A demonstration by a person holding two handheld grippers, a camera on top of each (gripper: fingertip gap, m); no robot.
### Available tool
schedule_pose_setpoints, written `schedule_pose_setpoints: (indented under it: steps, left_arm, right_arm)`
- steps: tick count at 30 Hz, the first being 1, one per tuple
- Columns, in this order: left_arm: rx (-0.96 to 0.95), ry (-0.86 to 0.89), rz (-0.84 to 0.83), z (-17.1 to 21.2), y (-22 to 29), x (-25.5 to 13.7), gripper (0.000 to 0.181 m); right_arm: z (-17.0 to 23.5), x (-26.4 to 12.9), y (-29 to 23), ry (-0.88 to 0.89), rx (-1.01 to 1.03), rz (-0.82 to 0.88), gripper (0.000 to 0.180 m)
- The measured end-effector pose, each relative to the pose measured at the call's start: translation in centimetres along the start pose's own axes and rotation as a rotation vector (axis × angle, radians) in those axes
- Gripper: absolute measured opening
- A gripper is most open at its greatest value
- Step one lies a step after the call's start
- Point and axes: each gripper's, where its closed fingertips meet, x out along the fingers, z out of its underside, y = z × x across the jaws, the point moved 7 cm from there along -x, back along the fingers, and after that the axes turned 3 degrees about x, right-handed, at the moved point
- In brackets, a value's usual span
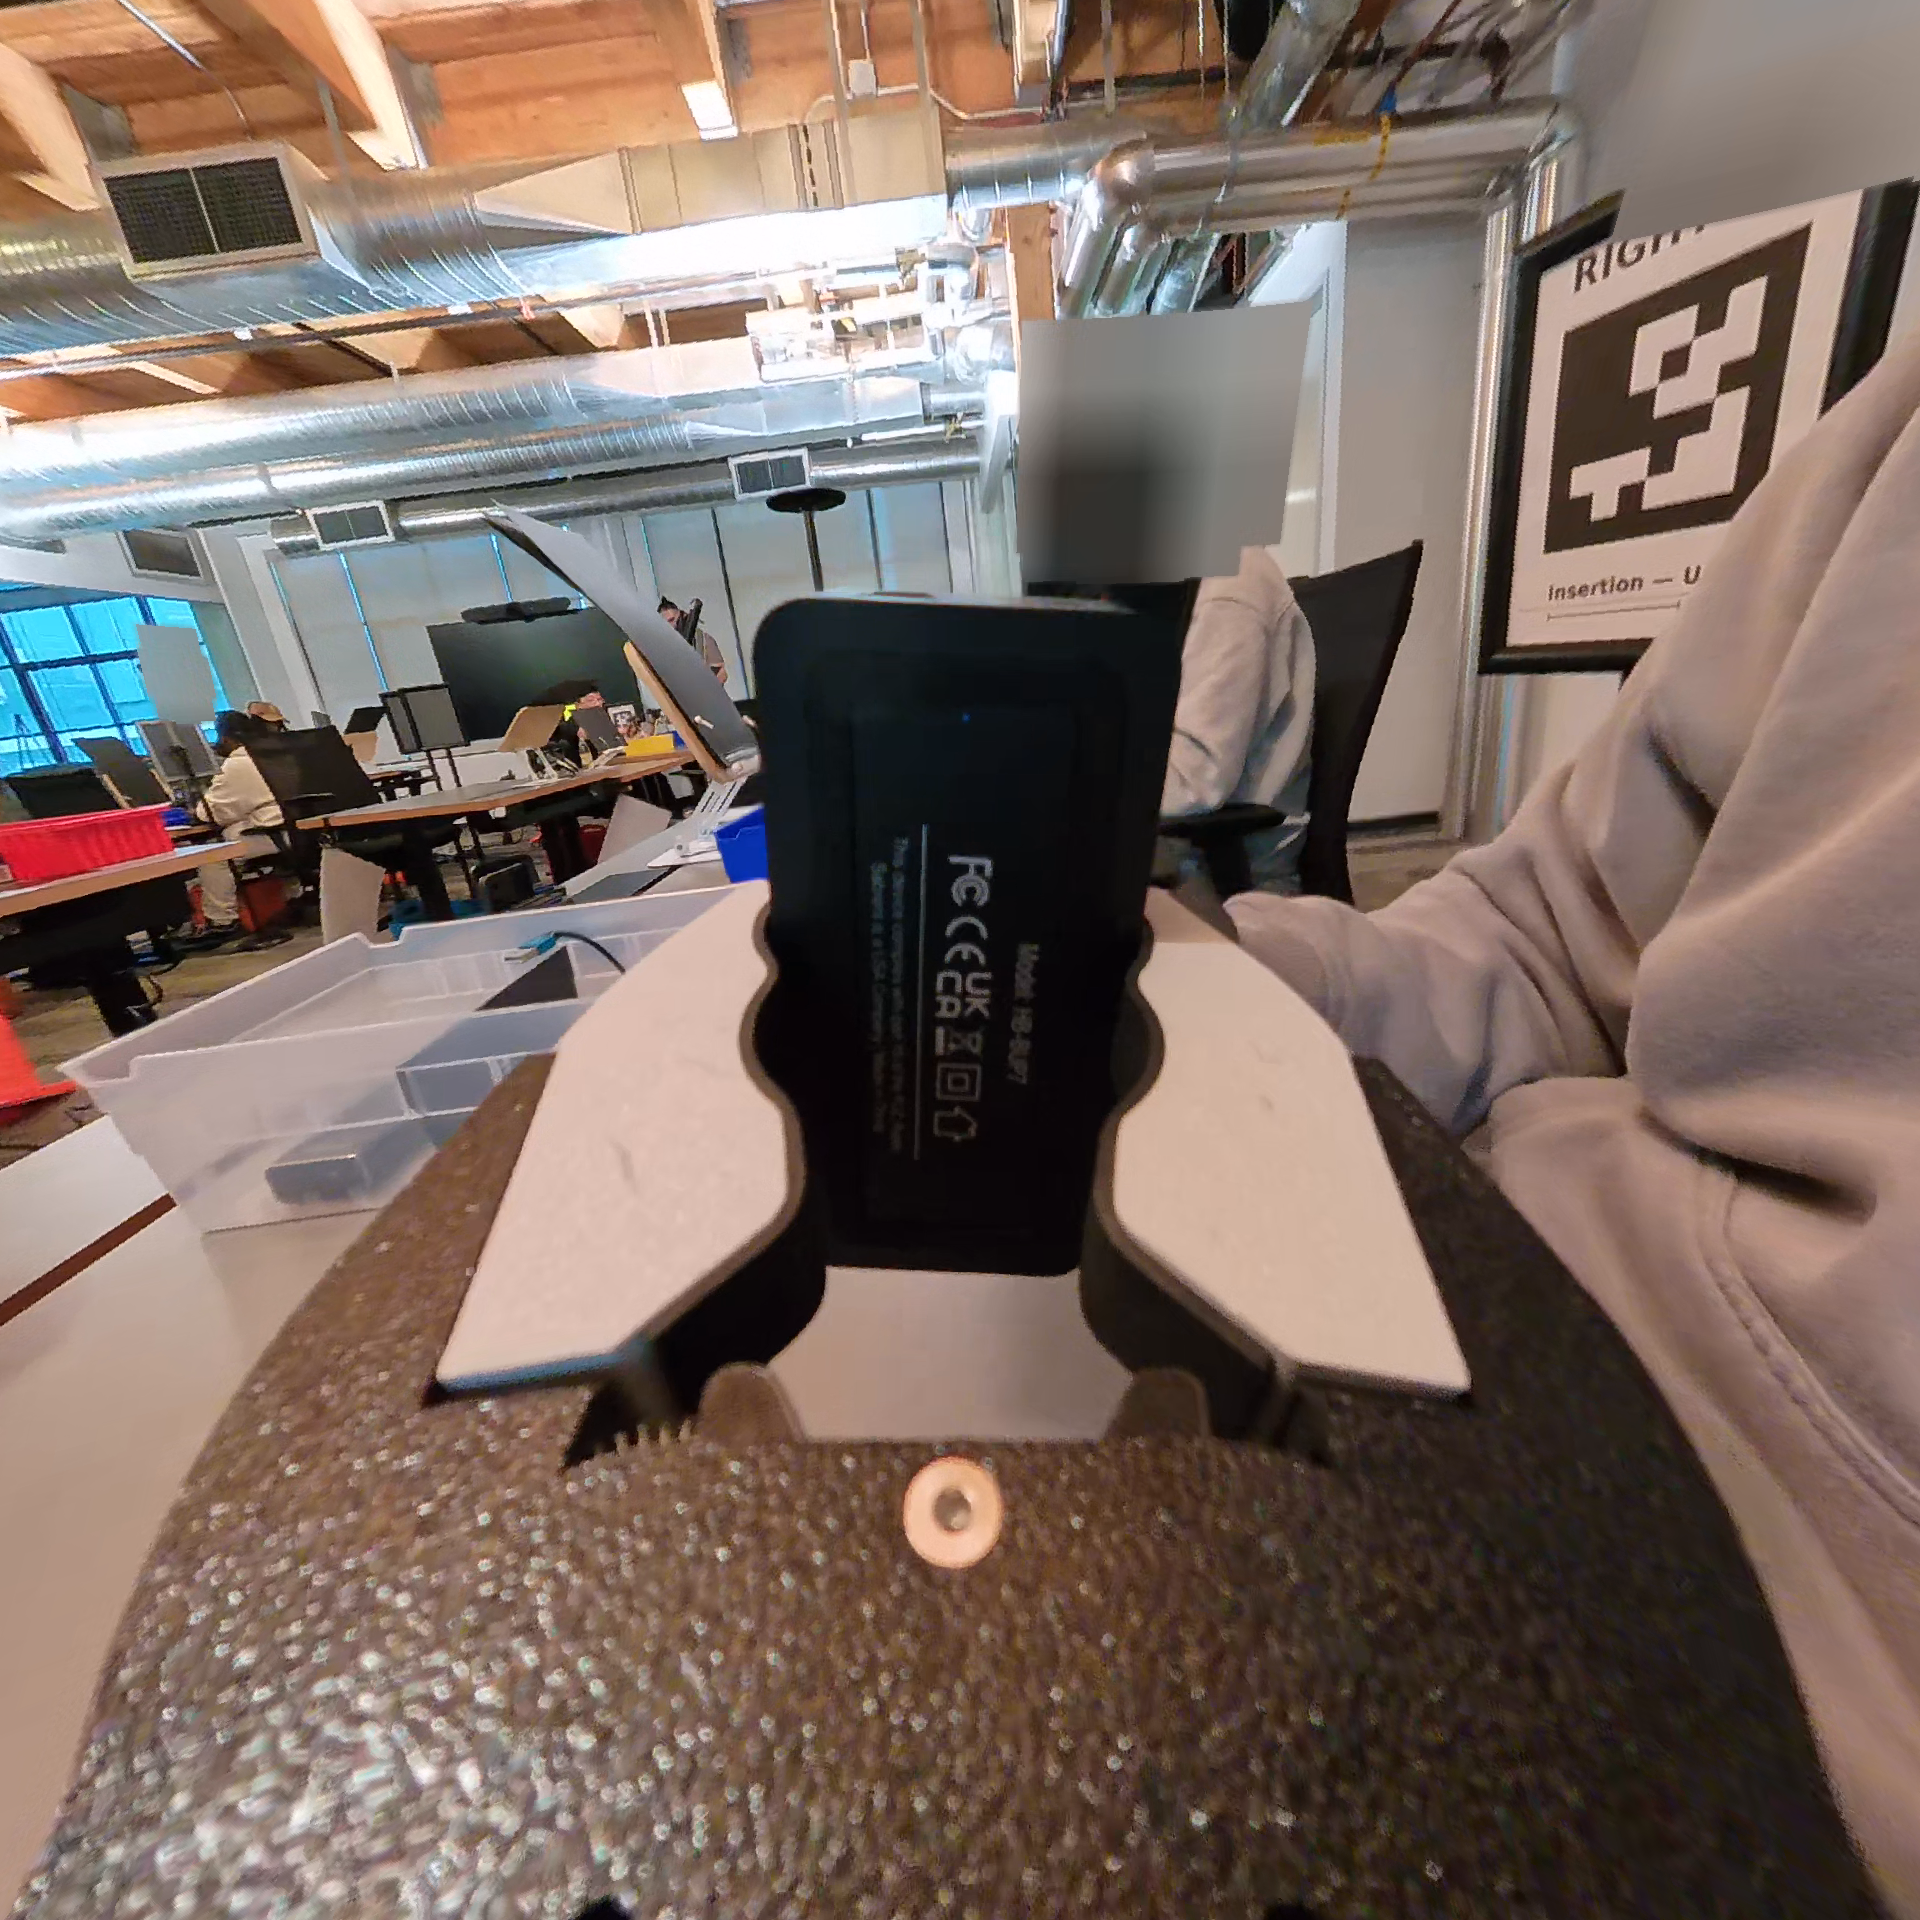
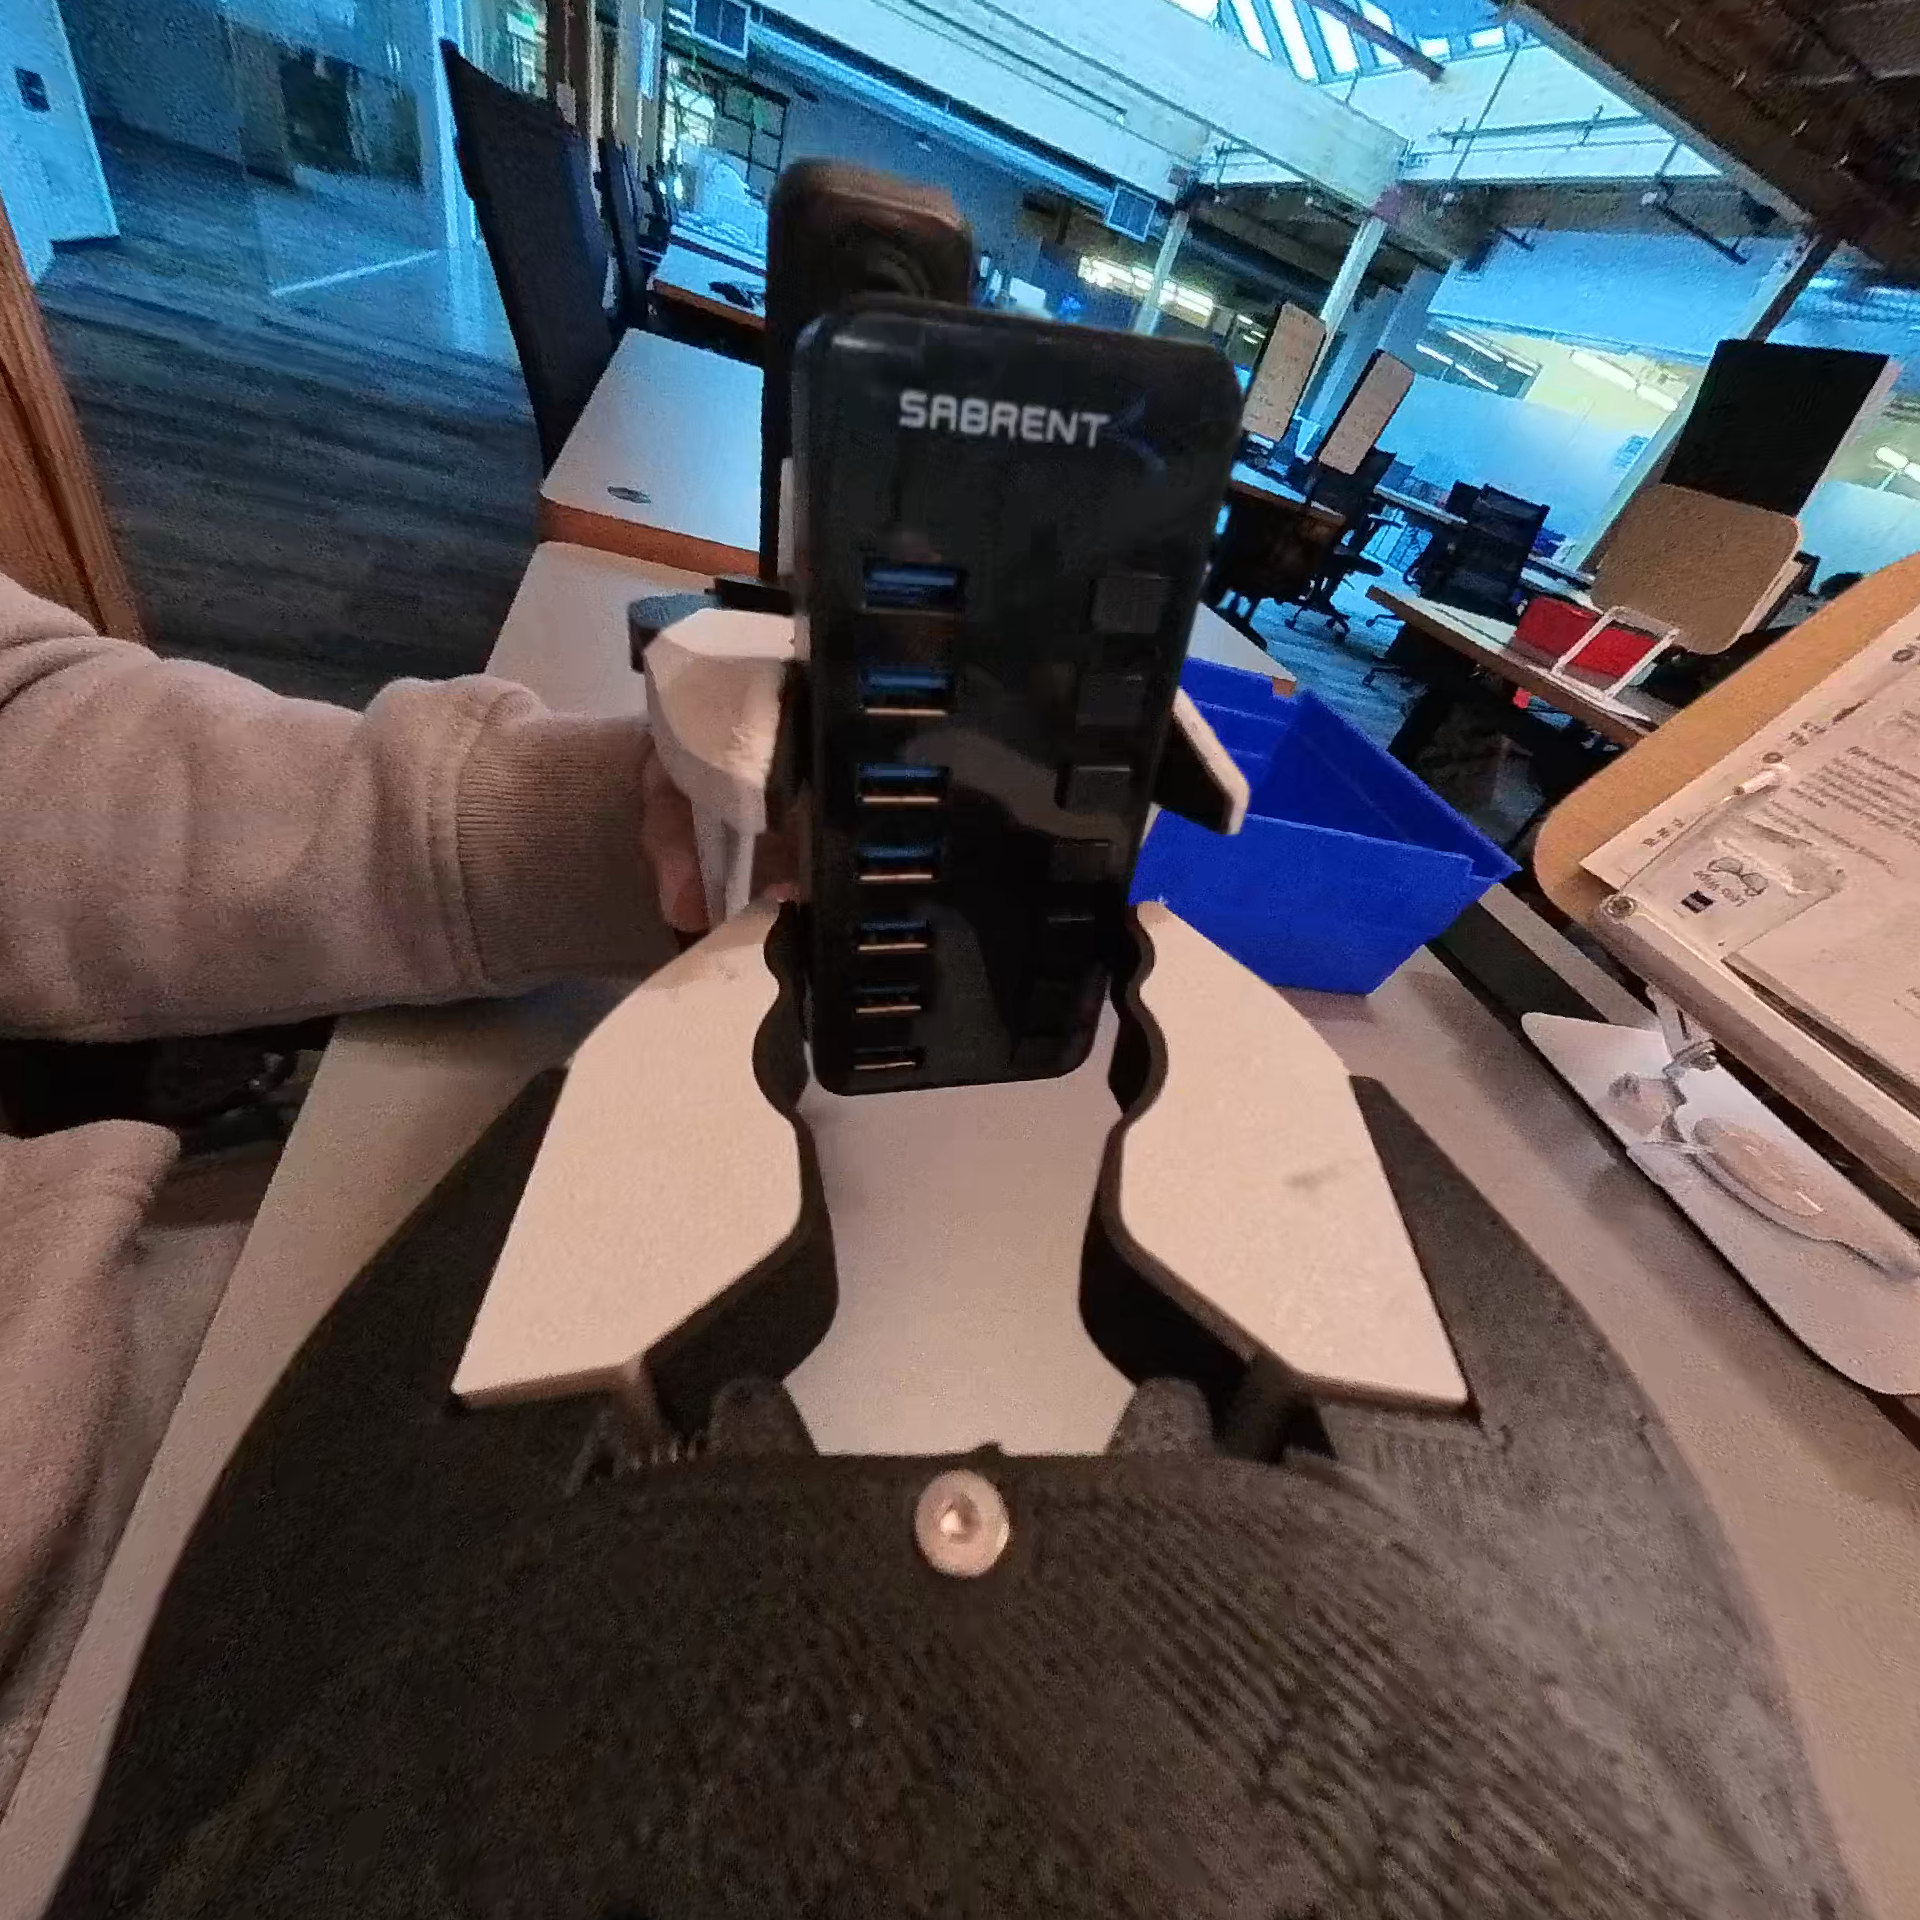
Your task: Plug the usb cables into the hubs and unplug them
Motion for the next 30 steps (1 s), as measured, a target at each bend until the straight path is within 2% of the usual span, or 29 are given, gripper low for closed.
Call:
schedule_pose_setpoints:
  steps: [1, 4, 6, 9, 12, 14, 15, 18, 21, 25, 30]
  left_arm:
    - [0.016, -0.020, -0.009, -0.1, 0.0, 0.1, 0.060]
    - [0.035, -0.120, -0.136, -0.5, -0.6, 0.1, 0.062]
    - [0.020, -0.177, -0.192, -1.1, -0.8, -0.1, 0.065]
    - [-0.119, -0.290, -0.269, -2.3, -1.1, -0.1, 0.078]
    - [-0.223, -0.318, -0.355, -2.8, -1.2, 0.2, 0.069]
    - [-0.283, -0.356, -0.356, -2.4, -1.0, 0.4, 0.039]
    - [-0.294, -0.402, -0.368, -2.0, -1.0, 0.5, 0.031]
    - [-0.288, -0.473, -0.378, -0.9, -1.3, 0.3, 0.029]
    - [-0.289, -0.396, -0.375, -0.3, -1.9, 0.1, 0.028]
    - [-0.294, -0.318, -0.400, 0.2, -2.7, 0.0, 0.028]
    - [-0.276, -0.314, -0.393, -0.1, -2.6, -0.1, 0.028]
  right_arm:
    - [0.0, -0.1, 0.1, -0.010, -0.016, 0.025, 0.057]
    - [-0.2, -0.9, 1.3, -0.076, -0.174, 0.222, 0.057]
    - [-0.5, -1.8, 2.5, -0.151, -0.325, 0.439, 0.057]
    - [-1.0, -2.9, 3.3, -0.316, -0.630, 0.637, 0.057]
    - [-0.5, -2.7, 3.0, -0.476, -0.864, 0.630, 0.057]
    - [-0.2, -2.4, 2.8, -0.526, -0.961, 0.645, 0.057]
    - [0.1, -2.4, 2.7, -0.564, -0.958, 0.632, 0.057]
    - [0.8, -2.4, 2.8, -0.594, -1.013, 0.640, 0.057]
    - [0.9, -2.5, 3.3, -0.535, -0.933, 0.651, 0.057]
    - [0.1, -1.9, 2.9, -0.398, -0.880, 0.698, 0.074]
    - [0.4, -0.5, 2.1, -0.405, -1.028, 0.712, 0.074]
